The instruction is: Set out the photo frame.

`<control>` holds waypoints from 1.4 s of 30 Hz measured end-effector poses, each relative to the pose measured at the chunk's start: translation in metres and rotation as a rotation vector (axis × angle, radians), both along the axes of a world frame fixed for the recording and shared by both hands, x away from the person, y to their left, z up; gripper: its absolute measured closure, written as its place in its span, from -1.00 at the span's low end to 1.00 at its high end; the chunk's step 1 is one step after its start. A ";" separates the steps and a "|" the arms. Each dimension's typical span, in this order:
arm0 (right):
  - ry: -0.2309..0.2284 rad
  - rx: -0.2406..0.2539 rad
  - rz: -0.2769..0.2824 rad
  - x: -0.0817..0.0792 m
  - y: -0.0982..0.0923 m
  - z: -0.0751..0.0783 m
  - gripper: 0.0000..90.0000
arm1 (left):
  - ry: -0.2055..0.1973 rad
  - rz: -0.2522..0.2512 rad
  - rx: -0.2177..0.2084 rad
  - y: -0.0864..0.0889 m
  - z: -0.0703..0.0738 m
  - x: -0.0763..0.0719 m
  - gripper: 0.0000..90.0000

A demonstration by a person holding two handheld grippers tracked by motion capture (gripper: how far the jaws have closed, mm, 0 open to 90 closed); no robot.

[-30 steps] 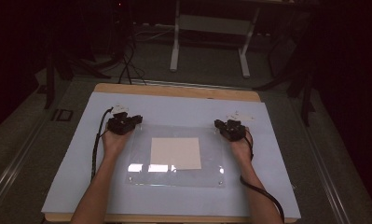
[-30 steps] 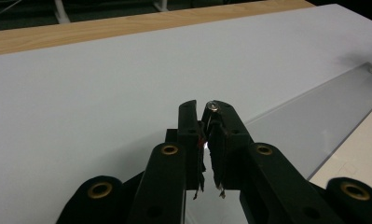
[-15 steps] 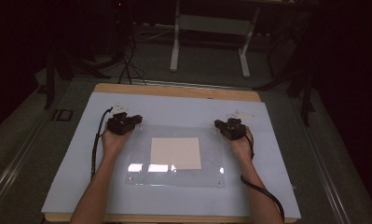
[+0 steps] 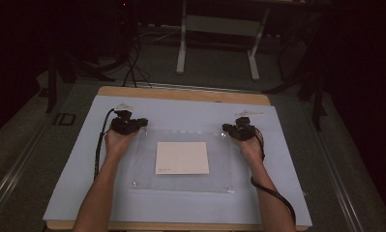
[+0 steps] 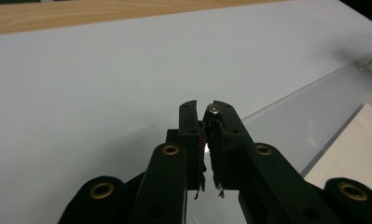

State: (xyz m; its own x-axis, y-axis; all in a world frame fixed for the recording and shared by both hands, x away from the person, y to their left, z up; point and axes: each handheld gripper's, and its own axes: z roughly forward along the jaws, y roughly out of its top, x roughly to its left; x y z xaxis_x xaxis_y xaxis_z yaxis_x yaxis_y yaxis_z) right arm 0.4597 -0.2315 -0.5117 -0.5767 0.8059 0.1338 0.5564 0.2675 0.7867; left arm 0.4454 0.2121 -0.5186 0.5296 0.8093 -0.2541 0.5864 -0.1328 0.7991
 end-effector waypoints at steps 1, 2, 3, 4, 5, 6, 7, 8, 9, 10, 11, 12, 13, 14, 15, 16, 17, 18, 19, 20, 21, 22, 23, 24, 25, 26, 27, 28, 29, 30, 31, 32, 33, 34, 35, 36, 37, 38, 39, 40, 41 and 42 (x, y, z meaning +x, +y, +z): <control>0.014 0.000 -0.004 0.002 0.000 0.001 0.89 | 0.006 0.005 -0.009 0.000 -0.001 0.001 0.86; 0.023 0.001 -0.004 0.004 0.000 0.001 0.89 | 0.019 0.006 -0.020 0.001 -0.001 0.003 0.86; 0.040 0.005 -0.008 0.006 0.000 0.002 0.89 | 0.026 0.005 -0.020 0.001 0.000 0.005 0.86; 0.049 0.007 -0.009 0.008 0.000 0.003 0.89 | 0.039 0.008 -0.019 0.000 0.001 0.008 0.86; 0.066 0.011 -0.015 0.011 0.000 0.003 0.89 | 0.045 0.012 -0.016 0.000 0.002 0.009 0.87; 0.074 0.016 -0.018 0.012 0.000 0.004 0.89 | 0.052 0.026 -0.027 -0.001 0.002 0.011 0.88; 0.090 0.027 -0.024 0.015 0.000 0.004 0.90 | 0.060 0.036 -0.046 0.000 0.001 0.012 0.88; 0.101 0.034 -0.028 0.017 0.000 0.005 0.90 | 0.072 0.047 -0.071 0.001 -0.001 0.014 0.87; 0.118 0.040 -0.036 0.020 0.000 0.005 0.90 | 0.076 0.056 -0.081 0.001 -0.001 0.015 0.87; 0.127 0.043 -0.040 0.021 0.000 0.006 0.90 | 0.086 0.067 -0.095 0.001 -0.002 0.016 0.87; 0.144 0.045 -0.046 0.024 0.000 0.007 0.90 | 0.093 0.077 -0.101 0.000 -0.002 0.017 0.87; 0.144 0.045 -0.046 0.024 0.000 0.007 0.90 | 0.093 0.077 -0.101 0.000 -0.002 0.017 0.87; 0.168 0.044 -0.058 0.028 0.001 0.008 0.90 | 0.114 0.094 -0.086 -0.003 0.000 0.021 0.88; 0.177 0.048 -0.065 0.029 0.002 0.008 0.90 | 0.126 0.103 -0.071 -0.004 0.002 0.023 0.88; 0.184 0.048 -0.073 0.031 0.002 0.009 0.90 | 0.132 0.108 -0.057 -0.005 0.003 0.024 0.89; 0.188 0.054 -0.082 0.032 0.003 0.008 0.90 | 0.142 0.122 -0.053 -0.007 0.004 0.026 0.90; 0.192 0.053 -0.098 0.033 0.004 0.008 0.89 | 0.150 0.132 -0.067 -0.007 0.003 0.027 0.90; 0.193 0.045 -0.106 0.033 0.005 0.009 0.89 | 0.150 0.132 -0.067 -0.007 0.003 0.027 0.90; 0.190 0.037 -0.113 0.034 0.006 0.009 0.88 | 0.161 0.143 -0.075 -0.007 0.002 0.030 0.90; 0.189 0.027 -0.116 0.034 0.007 0.009 0.87 | 0.161 0.143 -0.075 -0.007 0.002 0.030 0.90; 0.189 0.014 -0.122 0.035 0.009 0.010 0.85 | 0.176 0.157 -0.069 -0.009 0.003 0.032 0.91; 0.185 -0.003 -0.124 0.035 0.010 0.011 0.83 | 0.183 0.162 -0.068 -0.009 0.003 0.033 0.91; 0.175 -0.030 -0.127 0.034 0.011 0.012 0.74 | 0.185 0.165 -0.066 -0.010 0.003 0.033 0.91; 0.166 -0.051 -0.130 0.034 0.012 0.013 0.64 | 0.189 0.169 -0.068 -0.010 0.003 0.034 0.91; 0.151 -0.070 -0.130 0.032 0.012 0.016 0.57 | 0.192 0.169 -0.068 -0.010 0.004 0.034 0.91; 0.142 -0.071 -0.125 0.031 0.011 0.018 0.51 | 0.193 0.166 -0.065 -0.010 0.004 0.034 0.91; 0.129 -0.076 -0.123 0.028 0.010 0.021 0.43 | 0.193 0.165 -0.065 -0.010 0.004 0.034 0.91; 0.124 -0.079 -0.123 0.027 0.009 0.023 0.39 | 0.194 0.167 -0.066 -0.010 0.004 0.034 0.91; 0.113 -0.090 -0.119 0.024 0.007 0.027 0.36 | 0.194 0.168 -0.066 -0.010 0.004 0.034 0.91; 0.113 -0.090 -0.119 0.024 0.007 0.027 0.36 | 0.194 0.168 -0.066 -0.010 0.004 0.034 0.91; 0.096 -0.080 -0.107 0.018 0.004 0.034 0.32 | 0.197 0.171 -0.067 -0.010 0.004 0.034 0.91; 0.090 -0.080 -0.101 0.016 0.003 0.036 0.31 | 0.198 0.171 -0.066 -0.010 0.004 0.035 0.91; 0.087 -0.080 -0.092 0.013 0.002 0.039 0.30 | 0.199 0.171 -0.066 -0.010 0.004 0.035 0.90; 0.086 -0.076 -0.082 0.011 0.001 0.041 0.33 | 0.202 0.174 -0.074 -0.010 0.003 0.035 0.90; 0.084 -0.071 -0.051 0.007 0.000 0.045 0.41 | 0.202 0.177 -0.075 -0.010 0.003 0.035 0.90; 0.080 -0.071 -0.026 0.004 0.000 0.048 0.42 | 0.203 0.178 -0.076 -0.010 0.003 0.035 0.90; 0.078 -0.077 -0.007 0.000 0.001 0.051 0.44 | 0.205 0.178 -0.076 -0.010 0.003 0.036 0.90; 0.077 -0.082 0.013 -0.003 0.002 0.053 0.48 | 0.205 0.177 -0.076 -0.010 0.003 0.036 0.90; 0.074 -0.080 0.032 -0.007 0.003 0.056 0.55 | 0.206 0.177 -0.076 -0.010 0.003 0.036 0.90; 0.076 -0.075 0.045 -0.010 0.003 0.058 0.63 | 0.207 0.179 -0.075 -0.011 0.003 0.036 0.90; 0.074 -0.074 0.069 -0.015 0.005 0.062 0.75 | 0.208 0.179 -0.074 -0.011 0.003 0.036 0.90; 0.071 -0.075 0.082 -0.018 0.006 0.064 0.81 | 0.211 0.180 -0.076 -0.011 0.003 0.036 0.90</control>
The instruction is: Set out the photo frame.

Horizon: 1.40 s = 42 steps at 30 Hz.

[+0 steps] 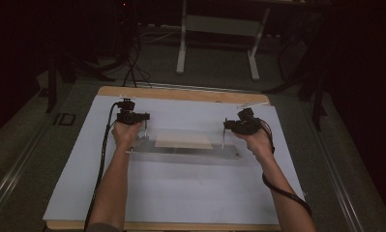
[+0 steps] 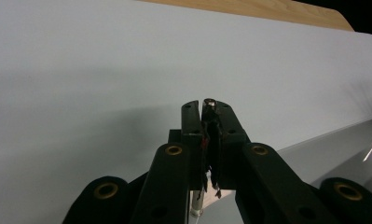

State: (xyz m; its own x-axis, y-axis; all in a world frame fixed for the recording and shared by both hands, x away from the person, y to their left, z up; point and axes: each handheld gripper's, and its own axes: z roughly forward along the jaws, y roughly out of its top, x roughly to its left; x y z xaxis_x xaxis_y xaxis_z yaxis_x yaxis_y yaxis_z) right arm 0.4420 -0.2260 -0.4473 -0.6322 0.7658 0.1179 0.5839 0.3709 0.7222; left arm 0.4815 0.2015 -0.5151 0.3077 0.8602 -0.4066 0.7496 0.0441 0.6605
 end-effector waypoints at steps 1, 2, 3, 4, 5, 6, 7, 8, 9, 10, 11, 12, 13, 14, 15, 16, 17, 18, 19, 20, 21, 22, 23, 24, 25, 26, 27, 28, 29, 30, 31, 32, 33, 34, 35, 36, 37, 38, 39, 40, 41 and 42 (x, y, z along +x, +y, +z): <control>-0.005 -0.004 0.022 -0.005 0.002 0.004 0.90 | 0.001 0.001 0.001 0.000 0.000 0.000 0.90; -0.005 -0.001 0.032 -0.008 0.003 0.007 0.94 | 0.002 0.001 0.001 0.000 0.000 0.000 0.90; -0.006 0.010 0.053 -0.013 0.004 0.011 0.99 | 0.002 0.000 0.001 0.000 0.000 0.000 0.90; -0.007 0.017 0.066 -0.017 0.005 0.014 0.99 | 0.003 0.000 0.001 0.000 0.000 0.000 0.90; -0.009 0.018 0.079 -0.020 0.006 0.017 1.00 | 0.004 0.001 -0.001 0.000 0.000 0.000 0.90; -0.009 0.018 0.079 -0.020 0.006 0.017 1.00 | 0.004 0.001 -0.001 0.000 0.000 0.000 0.90; -0.011 0.020 0.092 -0.023 0.007 0.019 1.00 | 0.004 0.004 -0.006 0.000 0.000 0.001 0.90; -0.005 0.033 0.116 -0.030 0.009 0.024 1.00 | 0.006 0.004 -0.007 0.000 0.000 0.001 0.90; -0.004 0.040 0.125 -0.033 0.010 0.027 1.00 | 0.006 0.004 -0.006 0.000 0.000 0.001 0.90; -0.005 0.046 0.135 -0.036 0.010 0.029 1.00 | 0.007 0.004 -0.006 0.000 0.000 0.001 0.90; 0.000 0.065 0.147 -0.040 0.011 0.032 1.00 | 0.008 0.004 -0.006 0.000 0.000 0.001 0.90; 0.001 0.070 0.155 -0.042 0.012 0.035 1.00 | 0.009 0.004 -0.007 0.000 0.000 0.001 0.90; 0.002 0.086 0.167 -0.047 0.012 0.039 1.00 | 0.009 0.005 -0.007 0.000 0.000 0.001 0.90; 0.003 0.096 0.175 -0.049 0.012 0.041 1.00 | 0.009 0.006 -0.006 0.000 0.000 0.001 0.90; 0.002 0.109 0.188 -0.054 0.012 0.045 1.00 | 0.008 0.007 -0.007 0.000 0.000 0.001 0.90; 0.002 0.113 0.196 -0.057 0.013 0.047 1.00 | 0.009 0.006 -0.005 0.000 0.000 0.001 0.90; 0.004 0.118 0.207 -0.061 0.013 0.050 1.00 | 0.009 0.006 -0.005 0.000 0.000 0.001 0.90; 0.008 0.120 0.212 -0.064 0.013 0.052 1.00 | 0.009 0.006 -0.005 0.000 0.000 0.001 0.90; 0.008 0.116 0.221 -0.069 0.013 0.054 1.00 | 0.009 0.007 -0.006 0.000 0.000 0.001 0.90; 0.008 0.113 0.225 -0.072 0.013 0.056 1.00 | 0.010 0.007 -0.007 0.000 0.000 0.001 0.90; 0.011 0.114 0.236 -0.077 0.013 0.058 1.00 | 0.012 0.007 -0.008 0.000 0.000 0.001 0.89; 0.013 0.115 0.241 -0.080 0.013 0.059 1.00 | 0.012 0.009 -0.011 0.000 0.000 0.001 0.89; 0.012 0.115 0.252 -0.086 0.014 0.061 1.00 | 0.013 0.010 -0.013 0.000 0.000 0.001 0.89; 0.012 0.115 0.252 -0.086 0.014 0.061 1.00 | 0.013 0.010 -0.013 0.000 0.000 0.001 0.89; 0.016 0.108 0.267 -0.096 0.017 0.061 1.00 | 0.016 0.011 -0.017 0.000 -0.001 0.002 0.89; 0.017 0.102 0.277 -0.100 0.018 0.061 1.00 | 0.017 0.011 -0.017 0.000 0.000 0.002 0.89; 0.019 0.104 0.285 -0.104 0.020 0.060 1.00 | 0.017 0.012 -0.017 0.000 -0.001 0.002 0.89; 0.021 0.109 0.290 -0.107 0.021 0.060 1.00 | 0.017 0.012 -0.018 0.000 -0.001 0.002 0.89; 0.016 0.119 0.301 -0.113 0.022 0.061 1.00 | 0.017 0.012 -0.018 0.000 -0.001 0.002 0.89; 0.013 0.122 0.308 -0.116 0.023 0.061 1.00 | 0.018 0.011 -0.018 0.000 -0.001 0.002 0.89; 0.006 0.130 0.315 -0.121 0.024 0.062 1.00 | 0.018 0.011 -0.018 0.000 -0.001 0.002 0.89; 0.003 0.135 0.323 -0.124 0.025 0.063 1.00 | 0.019 0.012 -0.020 0.000 -0.001 0.002 0.89; -0.008 0.133 0.336 -0.129 0.027 0.063 1.00 | 0.021 0.012 -0.021 0.000 -0.001 0.002 0.89; -0.015 0.132 0.339 -0.133 0.028 0.063 1.00 | 0.023 0.011 -0.021 0.000 -0.001 0.003 0.89; -0.026 0.135 0.355 -0.137 0.031 0.062 1.00 | 0.023 0.011 -0.021 0.000 -0.001 0.003 0.89; -0.026 0.135 0.355 -0.137 0.031 0.062 1.00 | 0.023 0.011 -0.021 0.000 -0.001 0.003 0.89; -0.039 0.141 0.358 -0.145 0.035 0.058 1.00 | 0.022 0.010 -0.022 0.001 -0.001 0.003 0.89; -0.045 0.139 0.360 -0.147 0.036 0.056 1.00 | 0.024 0.009 -0.022 0.001 -0.001 0.003 0.89; -0.048 0.139 0.359 -0.150 0.039 0.052 1.00 | 0.024 0.008 -0.023 0.001 -0.001 0.003 0.89; -0.051 0.136 0.356 -0.151 0.040 0.049 1.00 | 0.024 0.009 -0.025 0.001 -0.001 0.003 0.89; -0.063 0.118 0.348 -0.154 0.044 0.044 1.00 | 0.025 0.009 -0.026 0.001 -0.001 0.003 0.89; -0.063 0.118 0.348 -0.154 0.044 0.044 1.00 | 0.025 0.009 -0.026 0.001 -0.001 0.003 0.89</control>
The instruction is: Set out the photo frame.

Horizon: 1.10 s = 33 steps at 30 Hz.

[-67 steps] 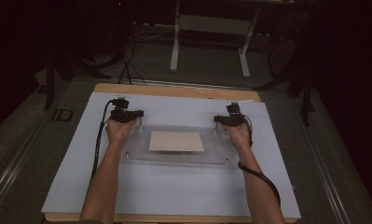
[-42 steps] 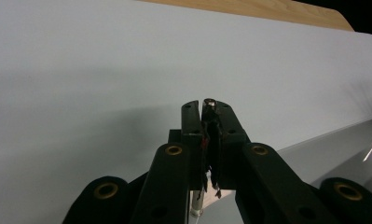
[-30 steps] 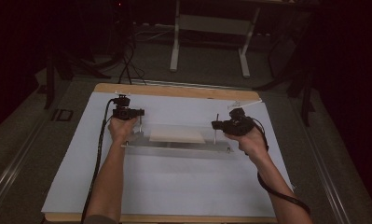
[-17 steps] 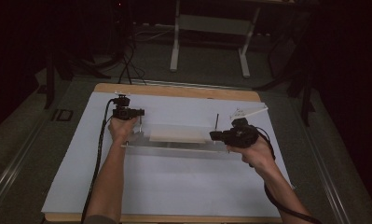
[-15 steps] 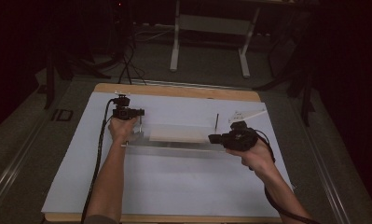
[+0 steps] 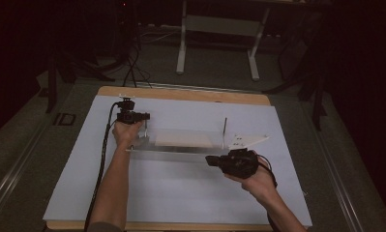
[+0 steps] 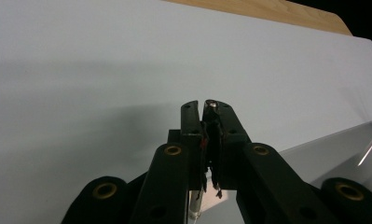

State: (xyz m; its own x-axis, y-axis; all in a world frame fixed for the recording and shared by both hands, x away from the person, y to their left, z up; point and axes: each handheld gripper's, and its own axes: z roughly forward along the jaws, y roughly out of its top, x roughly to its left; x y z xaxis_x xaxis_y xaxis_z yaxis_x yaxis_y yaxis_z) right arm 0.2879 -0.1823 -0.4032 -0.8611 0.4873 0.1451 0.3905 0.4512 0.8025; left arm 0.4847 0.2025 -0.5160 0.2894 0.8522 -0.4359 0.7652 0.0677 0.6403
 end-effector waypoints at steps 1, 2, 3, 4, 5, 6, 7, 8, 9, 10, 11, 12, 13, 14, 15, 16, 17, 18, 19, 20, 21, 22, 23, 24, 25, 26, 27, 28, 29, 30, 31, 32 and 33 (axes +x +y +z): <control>-0.018 -0.012 -0.016 -0.004 0.005 -0.009 1.00 | 0.000 0.000 -0.001 0.000 0.000 0.000 0.89; -0.033 -0.018 -0.026 -0.006 0.007 -0.012 1.00 | 0.001 -0.001 -0.003 0.000 0.000 0.000 0.89; -0.051 -0.028 -0.045 -0.009 0.010 -0.016 1.00 | 0.002 0.000 -0.007 0.000 0.000 0.000 0.88; -0.058 -0.026 -0.054 -0.010 0.012 -0.020 1.00 | 0.005 0.001 -0.010 0.000 0.000 0.000 0.88; -0.072 -0.026 -0.079 -0.011 0.015 -0.026 1.00 | 0.006 0.002 -0.010 0.000 0.000 0.001 0.88; -0.072 -0.026 -0.079 -0.011 0.015 -0.026 1.00 | 0.006 0.002 -0.010 0.000 0.000 0.001 0.88; -0.083 -0.032 -0.098 -0.012 0.017 -0.029 1.00 | 0.008 0.002 -0.011 0.000 0.000 0.001 0.88; -0.094 -0.029 -0.127 -0.011 0.022 -0.036 1.00 | 0.007 0.001 -0.010 0.000 0.000 0.000 0.88; -0.102 -0.029 -0.146 -0.011 0.023 -0.038 1.00 | 0.007 0.001 -0.011 0.000 0.000 0.000 0.88; -0.112 -0.032 -0.164 -0.010 0.026 -0.040 1.00 | 0.007 -0.001 -0.012 0.001 0.000 0.000 0.88; -0.117 -0.028 -0.178 -0.009 0.027 -0.042 1.00 | 0.008 -0.002 -0.013 0.001 0.000 0.000 0.88; -0.118 -0.019 -0.194 -0.007 0.029 -0.043 1.00 | 0.008 -0.004 -0.013 0.001 0.000 0.000 0.88; -0.119 -0.011 -0.205 -0.006 0.030 -0.043 1.00 | 0.007 -0.005 -0.012 0.001 0.000 0.000 0.88; -0.124 -0.001 -0.216 -0.005 0.031 -0.044 1.00 | 0.008 -0.004 -0.012 0.001 0.000 0.000 0.88; -0.134 0.002 -0.224 -0.005 0.032 -0.044 1.00 | 0.008 -0.004 -0.012 0.001 0.000 0.000 0.88; -0.143 0.001 -0.230 -0.005 0.033 -0.044 1.00 | 0.008 -0.003 -0.012 0.001 0.000 0.000 0.88; -0.147 0.002 -0.233 -0.006 0.034 -0.044 1.00 | 0.010 -0.004 -0.013 0.001 0.000 0.000 0.88; -0.148 0.005 -0.238 -0.006 0.035 -0.044 1.00 | 0.010 -0.004 -0.013 0.001 0.000 0.000 0.88; -0.154 0.005 -0.243 -0.006 0.035 -0.044 1.00 | 0.011 -0.005 -0.015 0.001 0.000 0.000 0.87; -0.156 0.008 -0.247 -0.006 0.035 -0.043 1.00 | 0.011 -0.006 -0.015 0.001 0.000 0.001 0.87; -0.155 0.013 -0.249 -0.006 0.035 -0.043 1.00 | 0.011 -0.007 -0.015 0.001 0.000 0.001 0.87; -0.156 0.015 -0.251 -0.005 0.035 -0.043 1.00 | 0.011 -0.009 -0.016 0.001 0.000 0.001 0.87; -0.154 0.017 -0.252 -0.005 0.035 -0.043 1.00 | 0.010 -0.012 -0.017 0.002 0.000 0.001 0.87; -0.150 0.021 -0.254 -0.005 0.035 -0.043 1.00 | 0.010 -0.014 -0.016 0.002 0.000 0.001 0.87; -0.150 0.020 -0.255 -0.005 0.035 -0.043 1.00 | 0.009 -0.017 -0.014 0.002 0.000 0.001 0.87; -0.149 0.022 -0.255 -0.005 0.035 -0.043 1.00 | 0.007 -0.020 -0.012 0.002 0.000 0.001 0.87; -0.149 0.023 -0.255 -0.005 0.035 -0.042 1.00 | 0.004 -0.025 -0.009 0.002 0.000 0.000 0.87; -0.148 0.024 -0.255 -0.005 0.035 -0.042 1.00 | 0.003 -0.024 -0.008 0.002 0.000 0.000 0.86; -0.147 0.025 -0.254 -0.004 0.035 -0.042 1.00 | 0.000 -0.023 -0.003 0.002 0.001 -0.001 0.86; -0.144 0.027 -0.254 -0.004 0.035 -0.042 1.00 | -0.002 -0.022 0.005 0.001 0.001 -0.001 0.86; -0.144 0.027 -0.254 -0.004 0.035 -0.042 1.00 | -0.002 -0.022 0.005 0.001 0.001 -0.001 0.86; -0.143 0.029 -0.255 -0.004 0.035 -0.042 1.00 | -0.009 -0.030 0.008 0.002 0.002 -0.002 0.86; -0.139 0.036 -0.256 -0.004 0.035 -0.043 1.00 | -0.010 -0.032 0.006 0.003 0.003 -0.003 0.82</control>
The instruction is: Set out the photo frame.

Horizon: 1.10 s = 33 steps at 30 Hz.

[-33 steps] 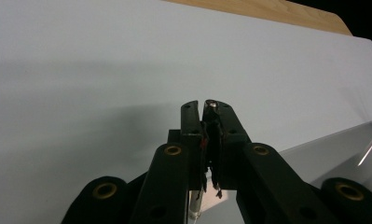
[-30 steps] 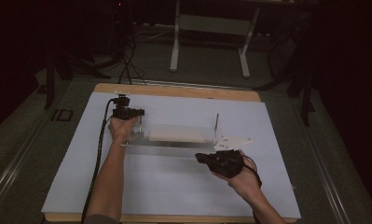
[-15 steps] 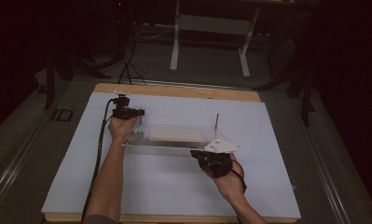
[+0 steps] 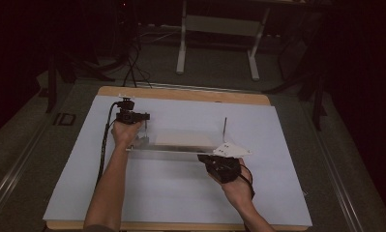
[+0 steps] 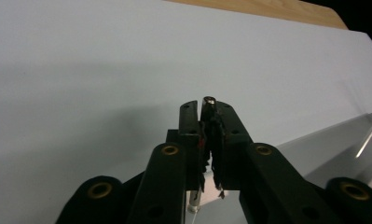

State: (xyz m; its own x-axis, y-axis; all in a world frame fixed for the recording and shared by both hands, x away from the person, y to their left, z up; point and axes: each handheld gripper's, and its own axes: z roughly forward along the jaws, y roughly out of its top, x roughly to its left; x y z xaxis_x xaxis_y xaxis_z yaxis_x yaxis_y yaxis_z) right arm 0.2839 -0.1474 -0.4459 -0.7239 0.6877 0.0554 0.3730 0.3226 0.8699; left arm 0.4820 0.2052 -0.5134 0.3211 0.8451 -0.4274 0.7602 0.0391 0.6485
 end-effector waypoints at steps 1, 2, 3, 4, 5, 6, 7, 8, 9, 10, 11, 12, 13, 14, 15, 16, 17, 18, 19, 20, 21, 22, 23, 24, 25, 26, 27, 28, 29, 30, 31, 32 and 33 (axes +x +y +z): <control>0.001 0.001 0.000 0.000 0.000 0.000 1.00 | -0.005 -0.003 0.001 0.000 0.001 -0.001 0.78; 0.003 0.004 0.000 0.000 0.000 0.000 1.00 | -0.015 -0.013 0.016 0.001 0.002 -0.002 0.74; 0.004 0.005 0.000 0.001 0.000 0.000 1.00 | -0.030 -0.017 0.034 0.001 0.003 -0.004 0.72; 0.004 0.007 0.000 0.001 0.001 0.000 1.00 | -0.039 -0.021 0.051 0.002 0.005 -0.006 0.70; 0.006 0.008 -0.001 0.001 0.001 0.000 1.00 | -0.047 -0.022 0.055 0.003 0.006 -0.008 0.69; 0.006 0.008 -0.002 0.001 0.001 0.000 1.00 | -0.063 -0.021 0.050 0.005 0.007 -0.010 0.69; 0.006 0.008 -0.002 0.001 0.001 0.000 1.00 | -0.067 -0.027 0.056 0.007 0.008 -0.012 0.68; 0.007 0.009 -0.002 0.002 0.001 0.000 1.00 | -0.075 -0.029 0.073 0.008 0.009 -0.014 0.68; 0.008 0.008 -0.002 0.002 0.001 0.000 1.00 | -0.081 -0.033 0.077 0.009 0.010 -0.016 0.67; 0.008 0.009 -0.003 0.002 0.001 0.000 1.00 | -0.089 -0.041 0.079 0.011 0.011 -0.018 0.67; 0.009 0.009 -0.003 0.002 0.001 0.000 1.00 | -0.098 -0.046 0.083 0.012 0.012 -0.020 0.66; 0.009 0.010 -0.003 0.002 0.001 0.001 1.00 | -0.111 -0.055 0.084 0.013 0.014 -0.023 0.65; 0.010 0.010 -0.002 0.002 0.001 0.001 1.00 | -0.130 -0.067 0.084 0.014 0.015 -0.026 0.65; 0.010 0.010 -0.002 0.002 0.001 0.001 1.00 | -0.149 -0.081 0.088 0.015 0.017 -0.030 0.64; 0.011 0.011 -0.002 0.002 0.001 0.001 1.00 | -0.166 -0.091 0.093 0.015 0.018 -0.034 0.63; 0.013 0.012 -0.002 0.003 0.001 0.002 1.00 | -0.183 -0.105 0.096 0.016 0.020 -0.039 0.61; 0.013 0.014 -0.002 0.003 0.001 0.002 1.00 | -0.193 -0.114 0.097 0.017 0.021 -0.042 0.61; 0.014 0.015 -0.001 0.004 0.001 0.002 1.00 | -0.209 -0.122 0.106 0.018 0.023 -0.046 0.61; 0.016 0.017 0.000 0.004 0.000 0.002 1.00 | -0.222 -0.126 0.109 0.019 0.024 -0.050 0.60; 0.018 0.019 0.000 0.005 0.000 0.003 1.00 | -0.232 -0.132 0.107 0.020 0.026 -0.053 0.59; 0.017 0.019 0.000 0.005 0.000 0.003 1.00 | -0.245 -0.133 0.102 0.022 0.027 -0.058 0.57; 0.019 0.019 -0.001 0.005 0.000 0.003 1.00 | -0.264 -0.136 0.095 0.024 0.029 -0.064 0.55; 0.018 0.018 -0.002 0.005 0.001 0.004 1.00 | -0.282 -0.138 0.081 0.026 0.031 -0.069 0.54; 0.018 0.019 -0.001 0.006 0.001 0.004 1.00 | -0.299 -0.143 0.065 0.028 0.032 -0.075 0.54; 0.019 0.020 -0.003 0.006 0.001 0.005 1.00 | -0.314 -0.146 0.057 0.030 0.033 -0.080 0.54; 0.019 0.022 -0.003 0.007 0.001 0.005 1.00 | -0.327 -0.143 0.053 0.032 0.034 -0.084 0.53; 0.018 0.023 -0.004 0.007 0.001 0.005 1.00 | -0.334 -0.143 0.048 0.034 0.035 -0.089 0.53; 0.020 0.023 -0.004 0.007 0.001 0.006 1.00 | -0.340 -0.143 0.040 0.036 0.036 -0.092 0.53; 0.021 0.024 -0.003 0.008 0.000 0.007 1.00 | -0.347 -0.146 0.036 0.038 0.037 -0.096 0.54; 0.021 0.024 -0.003 0.008 0.000 0.007 1.00 | -0.347 -0.146 0.036 0.038 0.037 -0.096 0.55; 0.020 0.025 -0.003 0.009 0.000 0.007 1.00 | -0.352 -0.160 0.040 0.041 0.038 -0.101 0.55; 0.021 0.026 -0.004 0.010 0.001 0.009 1.00 | -0.355 -0.168 0.044 0.041 0.039 -0.103 0.57; 0.021 0.027 -0.004 0.010 0.000 0.009 1.00 | -0.358 -0.175 0.049 0.042 0.040 -0.106 0.57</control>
State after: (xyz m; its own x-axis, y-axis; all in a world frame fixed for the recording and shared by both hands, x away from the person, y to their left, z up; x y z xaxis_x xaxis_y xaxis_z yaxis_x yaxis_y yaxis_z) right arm 0.2940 -0.1470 -0.4367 -0.7197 0.6886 0.0888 0.3925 0.2980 0.8701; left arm 0.3764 0.2472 -0.4735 0.5836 0.7808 -0.2230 0.4785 -0.1087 0.8713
